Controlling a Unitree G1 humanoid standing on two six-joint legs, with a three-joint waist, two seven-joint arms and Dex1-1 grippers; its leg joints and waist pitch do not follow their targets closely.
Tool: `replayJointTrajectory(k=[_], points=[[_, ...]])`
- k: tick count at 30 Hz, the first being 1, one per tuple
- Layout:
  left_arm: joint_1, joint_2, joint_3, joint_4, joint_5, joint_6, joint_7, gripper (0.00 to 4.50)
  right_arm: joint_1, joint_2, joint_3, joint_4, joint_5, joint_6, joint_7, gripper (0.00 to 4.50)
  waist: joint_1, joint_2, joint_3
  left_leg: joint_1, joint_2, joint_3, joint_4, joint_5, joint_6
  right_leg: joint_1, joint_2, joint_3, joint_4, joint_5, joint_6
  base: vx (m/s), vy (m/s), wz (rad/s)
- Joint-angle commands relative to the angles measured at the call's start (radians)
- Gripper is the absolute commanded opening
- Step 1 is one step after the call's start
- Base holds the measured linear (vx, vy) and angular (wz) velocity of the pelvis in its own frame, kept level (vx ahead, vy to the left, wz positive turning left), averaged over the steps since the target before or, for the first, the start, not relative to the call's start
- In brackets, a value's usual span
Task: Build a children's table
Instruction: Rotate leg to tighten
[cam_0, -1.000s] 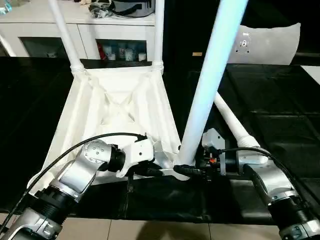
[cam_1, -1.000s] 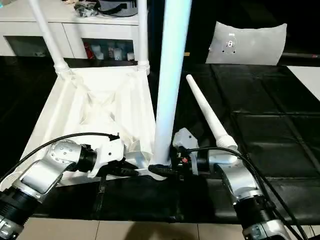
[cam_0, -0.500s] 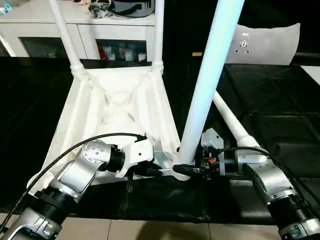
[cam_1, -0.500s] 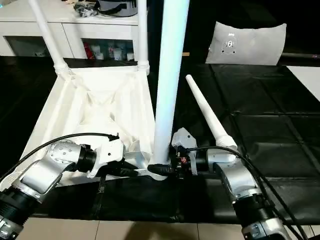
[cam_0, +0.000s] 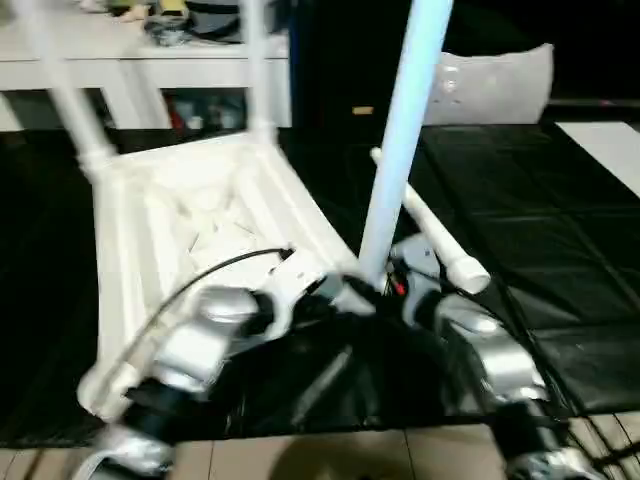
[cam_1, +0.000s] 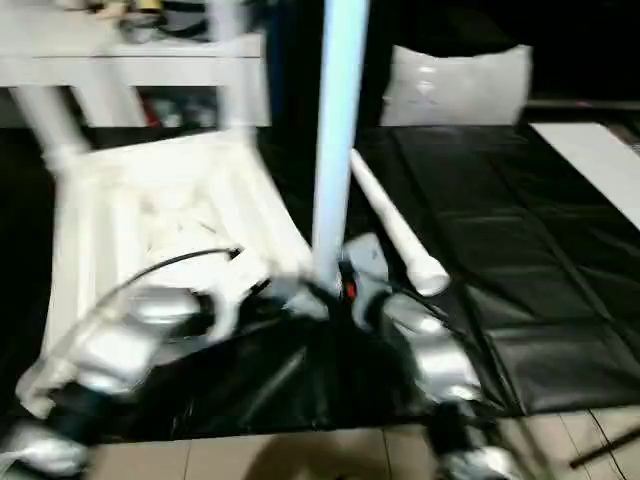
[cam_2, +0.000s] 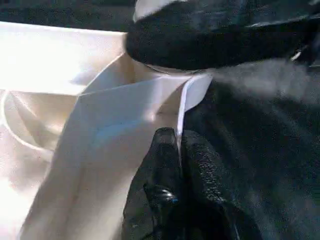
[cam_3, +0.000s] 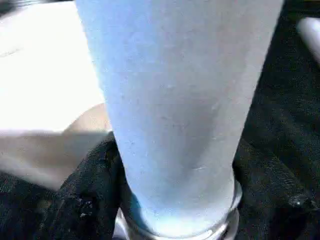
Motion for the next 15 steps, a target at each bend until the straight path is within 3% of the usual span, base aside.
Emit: replayJointTrajectory(k=[1,3,4,6,8,11,14,15], points=[[-0.056,-0.049,0.046,-0.007,0.0,-0.019,0.118,0.0,0.013,0.069,0.112,0.031,-0.02,0.007,0.011,2.7,0.0,-0.001,-0.059,-0.014,0.028,-0.01,-0.081,-0.256,0.055,0.048,-0.067,0.027,-0.083,-0.505,-0.096,0.0,0.0,0.0],[-0.055,-0.042,0.03,-0.012,0.014,-0.017,0.101,0.0,0.012,0.062,0.126,0.034,-0.054,-0.016,-0.004,2.7,0.004,-0.003,-0.062,-0.016,0.028,-0.005,-0.079,-0.218,0.071,0.05,-0.069,0.032,-0.076,-0.439,-0.125,0.0,0.0,0.0],[-0.052,-0.024,0.018,-0.013,0.024,-0.026,0.085,0.0,0.019,0.069,0.104,0.028,-0.016,-0.017,0.022,2.7,0.007,-0.003,-0.064,-0.019,0.028,-0.002,-0.077,-0.176,0.087,0.054,-0.072,0.034,-0.066,-0.379,-0.152,0.0,0.0,0.0],[-0.048,-0.006,0.009,-0.016,0.032,-0.031,0.072,0.0,0.023,0.076,0.085,0.019,0.0,-0.014,0.024,3.25,0.009,-0.001,-0.064,-0.019,0.03,-0.002,-0.076,-0.159,0.097,0.055,-0.075,0.034,-0.062,-0.351,-0.168,0.0,0.0,0.0],[-0.045,0.007,0.006,-0.016,0.037,-0.04,0.063,0.0,0.024,0.071,0.083,0.015,-0.005,-0.013,0.026,3.39,0.009,0.001,-0.067,-0.023,0.032,-0.001,-0.074,-0.117,0.107,0.061,-0.076,0.032,-0.053,-0.284,-0.192,0.0,0.0,0.0],[-0.042,0.026,0.001,-0.012,0.046,-0.058,0.06,0.0,0.027,0.056,0.088,0.014,-0.014,-0.022,0.03,3.77,0.009,0.003,-0.066,-0.023,0.033,-0.001,-0.073,-0.113,0.105,0.063,-0.076,0.031,-0.05,-0.273,-0.203,0.0,0.0,0.0],[-0.029,0.063,-0.007,-0.013,0.041,-0.078,0.02,0.0,0.04,0.019,0.088,-0.008,-0.017,-0.057,0.064,3.86,0.006,0.004,-0.063,-0.022,0.035,-0.001,-0.076,-0.15,0.091,0.064,-0.075,0.03,-0.055,-0.32,-0.189,0.0,0.0,0.0],[-0.028,0.069,-0.009,-0.013,0.04,-0.082,0.01,0.0,0.042,0.013,0.087,-0.013,-0.014,-0.061,0.072,4.14,0.007,0.005,-0.062,-0.021,0.035,-0.002,-0.077,-0.155,0.088,0.064,-0.076,0.03,-0.056,-0.331,-0.186,0.0,0.0,0.0]])
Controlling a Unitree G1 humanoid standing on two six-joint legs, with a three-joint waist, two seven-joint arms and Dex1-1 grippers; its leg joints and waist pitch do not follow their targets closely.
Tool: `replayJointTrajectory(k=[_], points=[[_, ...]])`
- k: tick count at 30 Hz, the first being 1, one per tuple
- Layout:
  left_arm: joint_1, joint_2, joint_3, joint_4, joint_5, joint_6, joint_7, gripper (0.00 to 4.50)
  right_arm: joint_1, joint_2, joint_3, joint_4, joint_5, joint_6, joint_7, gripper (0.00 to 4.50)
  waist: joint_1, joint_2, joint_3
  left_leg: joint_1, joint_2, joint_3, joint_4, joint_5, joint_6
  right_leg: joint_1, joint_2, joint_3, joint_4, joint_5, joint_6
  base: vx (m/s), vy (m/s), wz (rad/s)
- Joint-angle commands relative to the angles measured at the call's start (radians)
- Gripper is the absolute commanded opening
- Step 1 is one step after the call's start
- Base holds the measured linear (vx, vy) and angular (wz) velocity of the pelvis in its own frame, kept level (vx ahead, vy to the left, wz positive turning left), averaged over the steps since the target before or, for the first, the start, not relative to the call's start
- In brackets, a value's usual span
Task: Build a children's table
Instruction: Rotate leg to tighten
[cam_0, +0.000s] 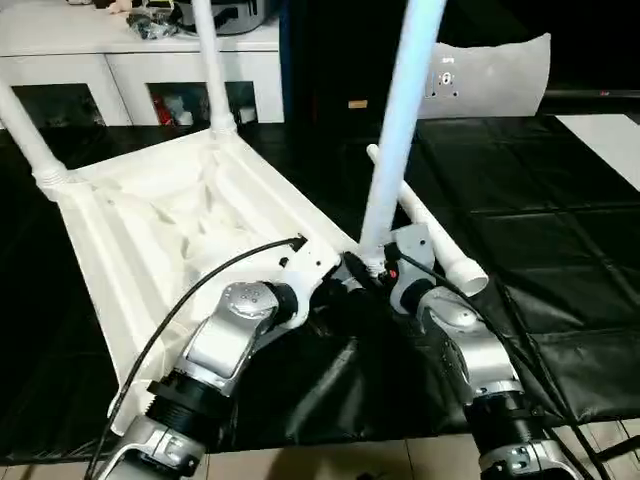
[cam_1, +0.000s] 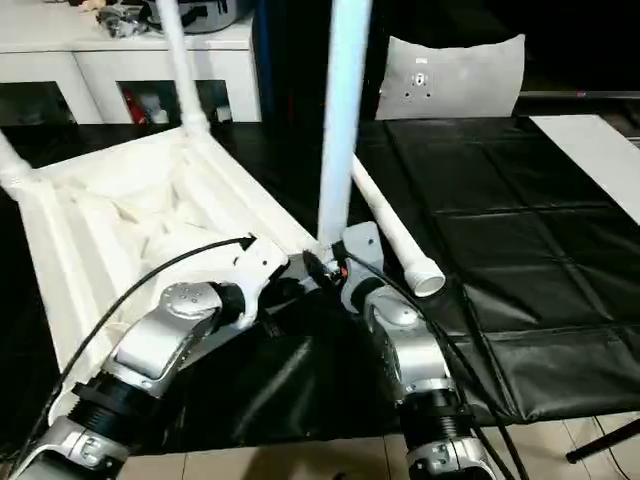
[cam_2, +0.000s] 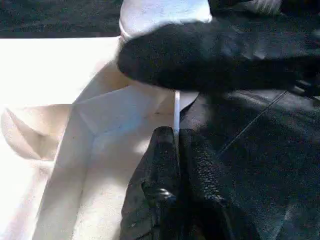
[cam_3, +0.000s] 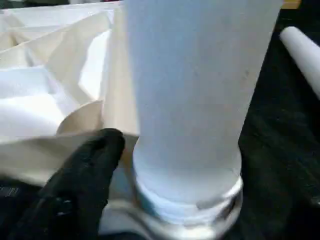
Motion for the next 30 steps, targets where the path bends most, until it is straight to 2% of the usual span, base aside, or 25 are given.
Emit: replayJointTrajectory(k=[1,4,9,10,11,12,15,19,20,24,30], points=[[-0.013,0.032,0.006,-0.013,0.009,-0.04,-0.024,0.0,0.027,-0.009,0.065,-0.013,0.014,-0.002,0.083,4.14,0.007,0.001,-0.06,-0.02,0.033,-0.001,-0.07,-0.155,0.082,0.068,-0.068,0.046,-0.068,-0.351,-0.176,0.0,0.0,0.0],[0.004,0.084,-0.013,-0.011,-0.006,-0.079,-0.102,0.0,0.047,-0.077,0.074,-0.044,0.025,-0.03,0.184,4.42,0.007,0.0,-0.06,-0.019,0.034,-0.002,-0.07,-0.169,0.087,0.067,-0.068,0.047,-0.067,-0.359,-0.172,0.0,0.0,0.0],[0.016,0.154,-0.043,0.007,-0.007,-0.155,-0.214,0.0,0.063,-0.161,0.092,-0.055,0.021,-0.073,0.3,4.42,0.017,0.001,-0.061,-0.018,0.037,-0.001,-0.07,-0.152,0.092,0.066,-0.069,0.049,-0.062,-0.326,-0.189,0.0,0.0,0.0],[0.023,0.194,-0.07,0.01,-0.013,-0.204,-0.29,0.0,0.064,-0.196,0.088,-0.057,0.034,-0.081,0.35,4.42,0.017,-0.004,-0.061,-0.016,0.038,0.0,-0.069,-0.152,0.095,0.065,-0.068,0.049,-0.063,-0.322,-0.191,0.0,0.0,0.0],[0.023,0.194,-0.07,0.01,-0.013,-0.204,-0.29,0.0,0.064,-0.196,0.088,-0.057,0.034,-0.081,0.35,4.42,0.021,-0.003,-0.062,-0.015,0.04,-0.001,-0.07,-0.149,0.096,0.066,-0.071,0.051,-0.058,-0.32,-0.195,0.0,0.0,0.0],[0.024,0.205,-0.077,0.011,-0.014,-0.217,-0.31,0.0,0.062,-0.208,0.09,-0.055,0.031,-0.09,0.358,4.42,0.02,-0.007,-0.06,-0.016,0.04,0.001,-0.07,-0.145,0.096,0.064,-0.07,0.052,-0.059,-0.317,-0.198,0.0,0.0,0.0],[0.032,0.262,-0.12,0.012,-0.022,-0.294,-0.433,0.0,0.057,-0.256,0.108,-0.055,0.043,-0.121,0.439,4.42,0.032,-0.002,-0.059,-0.009,0.041,0.003,-0.07,-0.146,0.093,0.06,-0.07,0.053,-0.059,-0.326,-0.2,0.0,0.0,0.0],[0.036,0.298,-0.146,0.0,-0.026,-0.333,-0.517,0.0,0.055,-0.281,0.127,-0.073,0.064,-0.125,0.524,4.42,0.045,-0.002,-0.059,-0.006,0.043,0.005,-0.07,-0.145,0.088,0.059,-0.071,0.055,-0.055,-0.307,-0.208,0.0,0.0,0.0],[0.034,0.309,-0.154,0.0,-0.023,-0.343,-0.537,0.0,0.054,-0.289,0.134,-0.081,0.073,-0.121,0.556,4.42,0.051,-0.003,-0.059,-0.008,0.044,0.004,-0.072,-0.147,0.089,0.062,-0.072,0.055,-0.052,-0.312,-0.205,0.0,0.0,0.0],[0.028,0.339,-0.174,0.009,-0.021,-0.387,-0.595,0.0,0.045,-0.312,0.156,-0.086,0.094,-0.116,0.643,4.42,0.062,-0.004,-0.057,-0.005,0.044,0.005,-0.073,-0.161,0.078,0.06,-0.073,0.058,-0.053,-0.335,-0.197,0.0,0.0,0.0],[0.031,0.363,-0.182,0.009,-0.022,-0.412,-0.639,0.0,0.019,-0.328,0.179,-0.067,0.103,-0.104,0.715,4.07,0.063,-0.006,-0.057,-0.006,0.042,0.003,-0.074,-0.166,0.063,0.062,-0.073,0.056,-0.054,-0.368,-0.182,0.0,0.0,0.0]])
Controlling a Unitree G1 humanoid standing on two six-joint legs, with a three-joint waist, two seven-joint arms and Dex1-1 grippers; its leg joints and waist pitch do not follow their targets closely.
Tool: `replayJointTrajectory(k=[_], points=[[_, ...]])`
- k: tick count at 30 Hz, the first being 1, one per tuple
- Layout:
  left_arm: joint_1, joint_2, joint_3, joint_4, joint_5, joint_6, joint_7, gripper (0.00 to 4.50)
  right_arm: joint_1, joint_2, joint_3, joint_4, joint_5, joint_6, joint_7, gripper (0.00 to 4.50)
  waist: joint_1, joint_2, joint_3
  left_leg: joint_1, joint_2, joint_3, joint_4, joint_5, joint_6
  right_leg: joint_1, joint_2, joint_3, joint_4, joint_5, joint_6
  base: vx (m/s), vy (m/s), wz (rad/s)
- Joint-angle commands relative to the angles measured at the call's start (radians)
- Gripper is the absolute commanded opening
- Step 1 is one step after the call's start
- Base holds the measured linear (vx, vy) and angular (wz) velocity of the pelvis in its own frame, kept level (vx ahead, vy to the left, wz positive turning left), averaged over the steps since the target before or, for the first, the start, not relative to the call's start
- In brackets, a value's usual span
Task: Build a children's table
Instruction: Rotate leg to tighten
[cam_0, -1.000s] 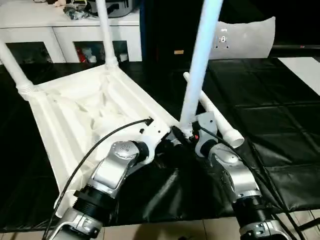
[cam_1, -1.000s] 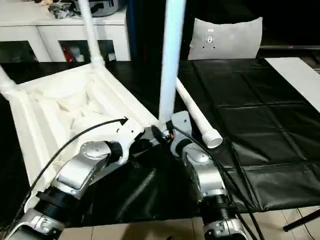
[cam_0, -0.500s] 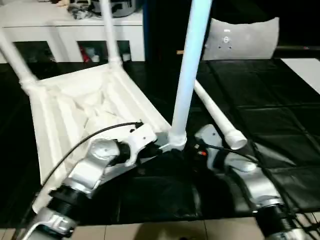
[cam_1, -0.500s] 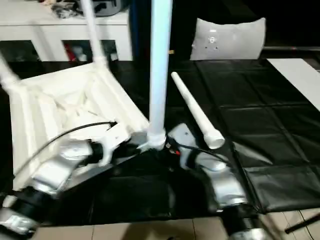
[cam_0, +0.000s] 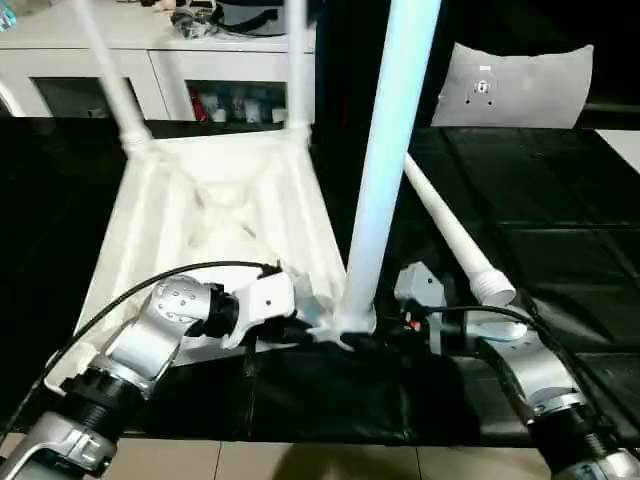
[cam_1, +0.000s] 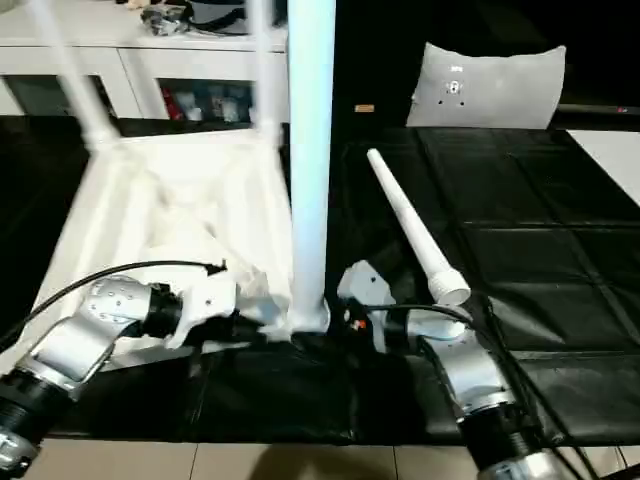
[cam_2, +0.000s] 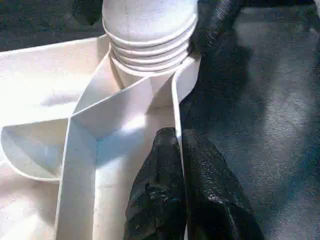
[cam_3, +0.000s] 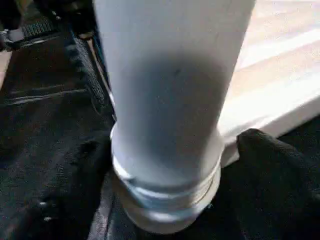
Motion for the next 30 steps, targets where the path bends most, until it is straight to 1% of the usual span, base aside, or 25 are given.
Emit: replayJointTrajectory(k=[1,3,5,7,8,9,10,11,12,14,18,23,25,26,28,29,30], points=[[0.01,0.012,-0.068,0.0,0.029,-0.02,-0.06,0.0,-0.024,-0.009,0.011,-0.004,0.017,0.017,0.046,3.92,-0.006,-0.004,-0.058,-0.011,0.044,0.0,-0.077,-0.166,0.063,0.061,-0.066,0.054,-0.064,-0.366,-0.182,0.0,0.0,0.0],[0.012,0.016,-0.068,0.003,0.03,-0.029,-0.067,0.0,-0.033,-0.011,0.014,-0.004,0.027,0.025,0.071,3.7,-0.006,-0.002,-0.058,-0.01,0.045,0.0,-0.076,-0.161,0.065,0.06,-0.067,0.055,-0.065,-0.358,-0.184,0.0,0.0,0.0],[0.012,0.018,-0.068,0.004,0.029,-0.033,-0.071,0.0,-0.039,-0.011,0.015,-0.005,0.035,0.032,0.083,3.58,-0.005,-0.002,-0.059,-0.011,0.046,0.0,-0.076,-0.154,0.066,0.061,-0.067,0.055,-0.063,-0.342,-0.188,0.0,0.0,0.0],[0.013,0.02,-0.067,0.006,0.028,-0.036,-0.075,0.0,-0.043,-0.013,0.018,-0.005,0.039,0.036,0.094,3.31,-0.006,-0.003,-0.06,-0.012,0.045,0.0,-0.075,-0.144,0.067,0.062,-0.066,0.054,-0.06,-0.324,-0.193,0.0,0.0,0.0],[0.015,0.022,-0.067,0.005,0.029,-0.036,-0.08,0.0,-0.048,-0.016,0.025,-0.002,0.041,0.045,0.107,3.25,-0.009,-0.022,-0.061,-0.014,0.045,0.002,-0.075,-0.135,0.071,0.063,-0.065,0.054,-0.06,-0.323,-0.192,0.0,0.0,0.0],[0.016,0.023,-0.067,0.005,0.029,-0.036,-0.081,0.0,-0.05,-0.017,0.028,0.001,0.041,0.051,0.112,3.25,-0.005,-0.014,-0.061,-0.013,0.045,0.0,-0.075,-0.13,0.071,0.064,-0.067,0.054,-0.056,-0.324,-0.194,0.0,0.0,0.0],[0.016,0.023,-0.066,0.005,0.03,-0.036,-0.082,0.0,-0.05,-0.017,0.028,0.001,0.041,0.052,0.114,3.21,-0.005,-0.01,-0.06,-0.012,0.045,0.001,-0.075,-0.127,0.07,0.061,-0.067,0.054,-0.059,-0.334,-0.191,0.0,0.0,0.0],[0.016,0.022,-0.066,0.006,0.03,-0.036,-0.083,0.0,-0.053,-0.018,0.031,0.007,0.041,0.061,0.12,3.21,-0.006,-0.012,-0.059,-0.011,0.045,0.002,-0.074,-0.134,0.068,0.06,-0.067,0.054,-0.061,-0.343,-0.189,0.0,0.0,0.0],[0.016,0.023,-0.066,0.006,0.031,-0.036,-0.083,0.0,-0.054,-0.017,0.031,0.008,0.042,0.062,0.121,2.91,-0.006,-0.012,-0.059,-0.011,0.045,0.002,-0.075,-0.137,0.067,0.06,-0.067,0.054,-0.061,-0.346,-0.187,0.0,0.0,0.0],[0.016,0.023,-0.064,0.01,0.032,-0.036,-0.083,0.0,-0.056,-0.012,0.029,0.015,0.046,0.074,0.127,2.83,-0.005,-0.012,-0.06,-0.01,0.045,0.002,-0.075,-0.136,0.063,0.06,-0.067,0.054,-0.061,-0.343,-0.186,0.0,0.0,0.0],[0.015,0.024,-0.063,0.014,0.033,-0.037,-0.083,0.0,-0.057,-0.009,0.032,0.016,0.05,0.085,0.133,2.62,-0.005,-0.012,-0.061,-0.011,0.044,0.002,-0.074,-0.131,0.062,0.061,-0.066,0.055,-0.06,-0.329,-0.189,0.0,0.0,0.0],[0.013,0.019,-0.063,0.019,0.037,-0.03,-0.076,0.0,-0.045,-0.012,0.04,0.0,0.055,0.106,0.14,2.6,-0.004,-0.012,-0.061,-0.01,0.045,0.002,-0.074,-0.133,0.06,0.062,-0.066,0.054,-0.06,-0.339,-0.186,0.0,0.0,0.0],[0.016,0.013,-0.057,0.016,0.036,-0.017,-0.064,0.0,-0.027,-0.011,0.041,-0.019,0.06,0.12,0.135,2.6,-0.004,-0.009,-0.06,-0.01,0.045,0.002,-0.074,-0.134,0.059,0.061,-0.066,0.054,-0.061,-0.338,-0.185,0.0,0.0,0.0],[0.017,0.011,-0.055,0.015,0.034,-0.013,-0.06,0.0,-0.022,-0.01,0.041,-0.024,0.061,0.125,0.131,2.59,-0.004,-0.011,-0.06,-0.009,0.045,0.002,-0.075,-0.138,0.059,0.061,-0.066,0.054,-0.061,-0.342,-0.184,0.0,0.0,0.0],[0.023,-0.012,-0.037,-0.001,0.019,0.035,-0.026,0.0,0.006,0.01,0.038,-0.051,0.06,0.15,0.084,2.59,-0.002,-0.008,-0.058,-0.007,0.045,0.003,-0.076,-0.145,0.055,0.06,-0.066,0.055,-0.065,-0.353,-0.181,0.0,0.0,0.0],[0.024,-0.018,-0.034,-0.006,0.015,0.046,-0.019,0.0,0.011,0.015,0.037,-0.055,0.058,0.151,0.07,2.59,-0.003,-0.009,-0.058,-0.007,0.046,0.003,-0.076,-0.146,0.052,0.061,-0.065,0.055,-0.064,-0.354,-0.179,0.0,0.0,0.0],[0.025,-0.025,-0.029,-0.011,0.01,0.06,-0.01,0.0,0.016,0.022,0.034,-0.059,0.055,0.152,0.051,2.59,-0.003,-0.01,-0.056,-0.007,0.046,0.002,-0.078,-0.16,0.046,0.061,-0.067,0.054,-0.065,-0.376,-0.175,0.0,0.0,0.0]])
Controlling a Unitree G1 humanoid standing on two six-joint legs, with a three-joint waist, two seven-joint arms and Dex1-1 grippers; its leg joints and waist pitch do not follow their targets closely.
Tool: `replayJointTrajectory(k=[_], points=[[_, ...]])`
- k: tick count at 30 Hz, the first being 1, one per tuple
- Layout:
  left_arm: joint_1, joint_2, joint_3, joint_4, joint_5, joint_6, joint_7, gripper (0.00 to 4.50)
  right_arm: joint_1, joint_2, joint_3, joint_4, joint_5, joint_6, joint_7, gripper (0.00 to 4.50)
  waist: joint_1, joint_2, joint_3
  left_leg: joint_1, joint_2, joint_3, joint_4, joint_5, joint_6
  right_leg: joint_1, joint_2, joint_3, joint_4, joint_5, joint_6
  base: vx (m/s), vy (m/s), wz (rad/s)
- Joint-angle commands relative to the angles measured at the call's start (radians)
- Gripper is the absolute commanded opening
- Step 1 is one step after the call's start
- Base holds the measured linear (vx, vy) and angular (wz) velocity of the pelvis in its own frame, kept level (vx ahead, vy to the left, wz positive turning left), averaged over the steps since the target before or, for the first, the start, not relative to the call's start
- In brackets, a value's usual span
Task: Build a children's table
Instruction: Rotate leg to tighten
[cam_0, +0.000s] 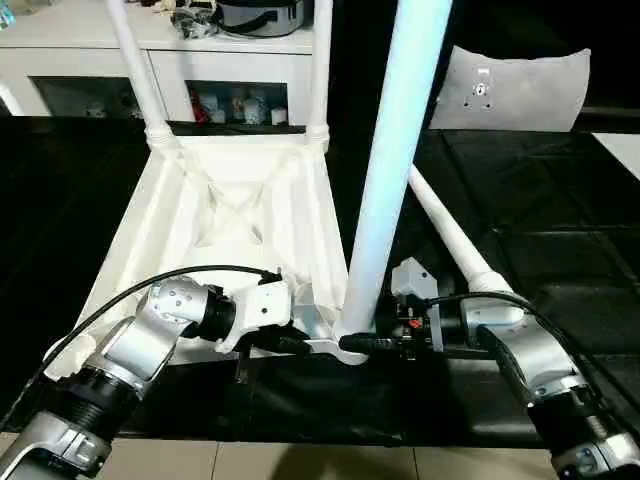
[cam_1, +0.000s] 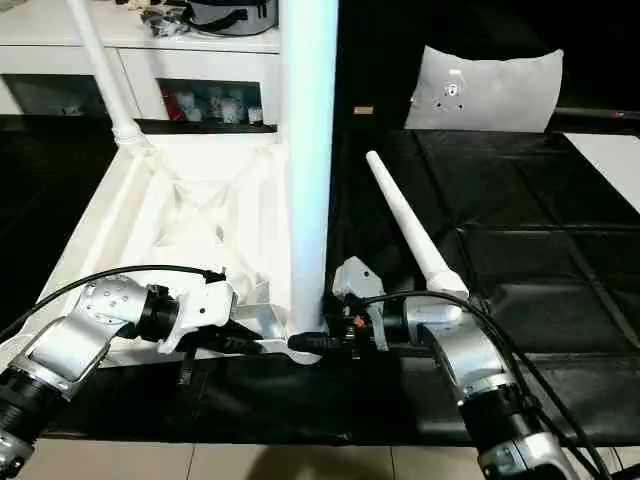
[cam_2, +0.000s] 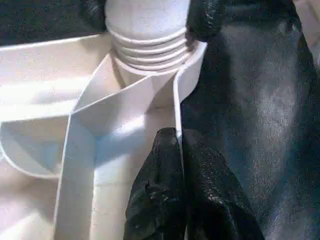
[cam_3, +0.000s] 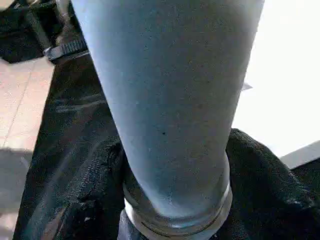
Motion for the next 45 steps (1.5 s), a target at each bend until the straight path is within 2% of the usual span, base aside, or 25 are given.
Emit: replayJointTrajectory(k=[1,3,4,5,6,7,8,10,11,13,14,16,17,18,19,22,24,26,29,30,31,35,36,40,45], points=[[0.015,-0.036,-0.028,-0.012,-0.003,0.06,0.035,0.0,0.019,0.039,0.017,-0.013,-0.002,0.044,-0.068,2.59,-0.007,0.004,-0.052,-0.01,0.042,-0.001,-0.079,-0.194,0.036,0.054,-0.066,0.052,-0.073,-0.426,-0.164,0.0,0.0,0.0],[0.012,-0.104,0.005,-0.035,-0.031,0.141,0.121,0.0,0.036,0.109,-0.003,-0.007,-0.025,0.069,-0.207,2.59,-0.013,0.002,-0.049,-0.011,0.041,-0.001,-0.08,-0.217,0.026,0.051,-0.065,0.05,-0.078,-0.467,-0.149,0.0,0.0,0.0],[0.008,-0.131,0.014,-0.037,-0.03,0.164,0.161,0.0,0.04,0.133,-0.007,0.004,-0.039,0.062,-0.254,2.59,-0.018,0.001,-0.045,-0.004,0.035,-0.004,-0.077,-0.267,0.015,0.044,-0.066,0.041,-0.095,-0.583,-0.105,0.0,0.0,0.0],[0.006,-0.142,0.018,-0.037,-0.029,0.173,0.176,0.0,0.04,0.142,-0.012,0.009,-0.042,0.062,-0.273,2.59,-0.018,0.001,-0.045,-0.004,0.035,-0.004,-0.077,-0.267,0.015,0.044,-0.066,0.041,-0.095,-0.583,-0.105,0.0,0.0,0.0],[-0.002,-0.183,0.032,-0.034,-0.028,0.205,0.232,0.0,0.041,0.179,-0.03,0.03,-0.051,0.062,-0.344,2.59,-0.029,-0.001,-0.041,-0.004,0.029,-0.007,-0.074,-0.295,0.007,0.039,-0.065,0.029,-0.111,-0.673,-0.056,0.0,0.0,0.0],[-0.023,-0.271,0.069,-0.018,-0.037,0.265,0.341,0.0,0.033,0.244,-0.07,0.075,-0.063,0.065,-0.479,2.59,-0.036,0.001,-0.042,-0.003,0.029,-0.009,-0.07,-0.309,0.001,0.037,-0.065,0.026,-0.112,-0.685,-0.048,0.0,0.0,0.0],[-0.023,-0.271,0.069,-0.018,-0.037,0.265,0.341,0.0,0.033,0.244,-0.07,0.075,-0.063,0.065,-0.479,2.59,-0.05,0.001,-0.041,0.001,0.024,-0.012,-0.064,-0.338,-0.001,0.032,-0.064,0.01,-0.128,-0.721,-0.026,0.0,0.0,0.0],[-0.059,-0.386,0.127,0.025,-0.033,0.315,0.504,0.0,0.017,0.309,-0.12,0.122,-0.064,0.077,-0.626,2.59,-0.071,0.003,-0.042,-0.014,0.027,-0.023,-0.069,-0.37,0.005,0.047,-0.063,-0.007,-0.131,-0.702,-0.007,0.0,0.0,0.0],[-0.079,-0.417,0.143,0.055,-0.02,0.302,0.567,0.0,0.007,0.325,-0.139,0.137,-0.055,0.077,-0.659,2.59,-0.082,0.011,-0.045,-0.007,0.033,-0.029,-0.072,-0.411,0.014,0.051,-0.063,-0.019,-0.138,-0.673,-0.002,-0.022,0.059,-0.1],[-0.105,-0.458,0.167,0.091,-0.005,0.284,0.656,0.0,-0.008,0.346,-0.164,0.154,-0.047,0.079,-0.702,2.59,-0.102,0.016,-0.039,-0.007,0.043,-0.033,-0.083,-0.469,0.03,0.06,-0.063,-0.037,-0.144,-0.617,-0.008,-0.01,0.06,-0.06],[-0.129,-0.491,0.188,0.122,-0.001,0.267,0.72,0.0,-0.023,0.363,-0.189,0.171,-0.04,0.079,-0.739,2.59,-0.108,0.014,-0.044,0.009,0.036,-0.025,-0.072,-0.473,0.04,0.054,-0.073,-0.044,-0.154,-0.606,-0.011,0.0,0.0,0.0],[-0.188,-0.54,0.208,0.185,0.013,0.217,0.808,0.0,-0.072,0.395,-0.249,0.222,-0.013,0.052,-0.812,2.59,-0.111,0.019,-0.045,0.011,0.027,-0.021,-0.066,-0.444,0.044,0.049,-0.075,-0.05,-0.158,-0.618,-0.012,0.0,0.0,0.0],[-0.189,-0.54,0.207,0.185,0.014,0.218,0.808,0.0,-0.073,0.395,-0.25,0.223,-0.013,0.052,-0.812,2.59,-0.113,0.016,-0.045,0.006,0.027,-0.022,-0.067,-0.437,0.047,0.052,-0.076,-0.05,-0.158,-0.617,-0.009,0.0,0.0,0.0],[-0.196,-0.545,0.206,0.19,0.021,0.221,0.805,0.0,-0.079,0.402,-0.262,0.229,-0.008,0.046,-0.814,2.59,-0.115,0.018,-0.052,-0.012,0.033,-0.026,-0.074,-0.399,0.052,0.066,-0.084,-0.04,-0.144,-0.565,-0.023,0.0,0.0,0.0],[-0.208,-0.535,0.187,0.201,0.043,0.233,0.774,0.0,-0.082,0.411,-0.283,0.229,-0.003,0.036,-0.815,3.15,-0.11,0.024,-0.061,-0.024,0.039,-0.028,-0.078,-0.335,0.06,0.071,-0.088,-0.025,-0.127,-0.471,-0.059,0.0,0.0,0.0],[-0.212,-0.518,0.181,0.207,0.055,0.243,0.751,0.0,-0.078,0.41,-0.295,0.227,0.004,0.025,-0.806,3.31,-0.101,0.013,-0.069,-0.039,0.038,-0.015,-0.07,-0.164,0.111,0.071,-0.086,-0.001,-0.09,-0.261,-0.173,0.019,-0.003,0.02],[-0.214,-0.506,0.176,0.212,0.053,0.249,0.747,0.0,-0.074,0.403,-0.298,0.228,0.009,0.019,-0.804,3.5,-0.099,0.011,-0.074,-0.042,0.034,-0.012,-0.063,-0.12,0.131,0.073,-0.088,-0.001,-0.08,-0.232,-0.189,0.057,-0.03,0.03],[-0.217,-0.498,0.175,0.224,0.053,0.244,0.752,0.0,-0.068,0.393,-0.296,0.225,-0.005,0.0,-0.813,3.71,-0.092,0.014,-0.084,-0.048,0.03,-0.009,-0.048,-0.002,0.183,0.072,-0.089,0.003,-0.057,-0.116,-0.225,0.053,-0.055,0.03],[-0.221,-0.485,0.171,0.249,0.059,0.227,0.758,0.0,-0.054,0.383,-0.312,0.206,0.011,-0.015,-0.785,3.82,-0.081,0.01,-0.088,-0.054,0.025,-0.006,-0.036,0.084,0.235,0.073,-0.088,0.004,-0.041,-0.022,-0.25,0.028,-0.038,0.01],[-0.222,-0.482,0.169,0.257,0.064,0.223,0.762,0.0,-0.047,0.381,-0.325,0.189,0.025,-0.008,-0.782,3.95,-0.075,0.007,-0.087,-0.057,0.026,-0.006,-0.033,0.104,0.253,0.069,-0.087,0.004,-0.037,-0.007,-0.252,0.0,0.0,0.0],[-0.224,-0.479,0.168,0.266,0.072,0.219,0.765,0.0,-0.039,0.382,-0.342,0.172,0.036,-0.006,-0.782,4.07,-0.069,0.008,-0.081,-0.054,0.027,-0.003,-0.035,0.079,0.257,0.066,-0.085,0.001,-0.044,-0.063,-0.242,0.0,0.0,0.0],[-0.226,-0.484,0.192,0.273,0.05,0.216,0.757,0.0,0.0,0.369,-0.373,0.095,0.075,-0.026,-0.767,4.47,-0.056,0.007,-0.074,-0.05,0.036,-0.001,-0.044,-0.002,0.202,0.064,-0.083,0.0,-0.063,-0.235,-0.186,0.0,0.0,0.0],[-0.222,-0.493,0.219,0.256,0.005,0.227,0.727,0.27,0.016,0.366,-0.382,0.059,0.096,-0.029,-0.764,4.5,-0.053,0.008,-0.073,-0.05,0.038,-0.002,-0.046,-0.012,0.183,0.063,-0.082,0.0,-0.065,-0.255,-0.176,0.0,0.0,0.0],[-0.213,-0.492,0.231,0.211,-0.026,0.208,0.702,0.62,0.043,0.352,-0.389,-0.006,0.103,-0.038,-0.775,4.5,-0.043,0.009,-0.075,-0.042,0.04,-0.001,-0.048,-0.028,0.155,0.057,-0.081,0.003,-0.064,-0.247,-0.176,0.0,0.0,0.0],[-0.199,-0.467,0.27,0.134,-0.062,0.251,0.684,0.78,0.062,0.33,-0.367,-0.068,0.092,0.031,-0.767,4.5,-0.032,0.008,-0.068,-0.039,0.039,0.003,-0.053,-0.057,0.139,0.055,-0.079,0.004,-0.071,-0.292,-0.159,0.0,0.0,0.0]])
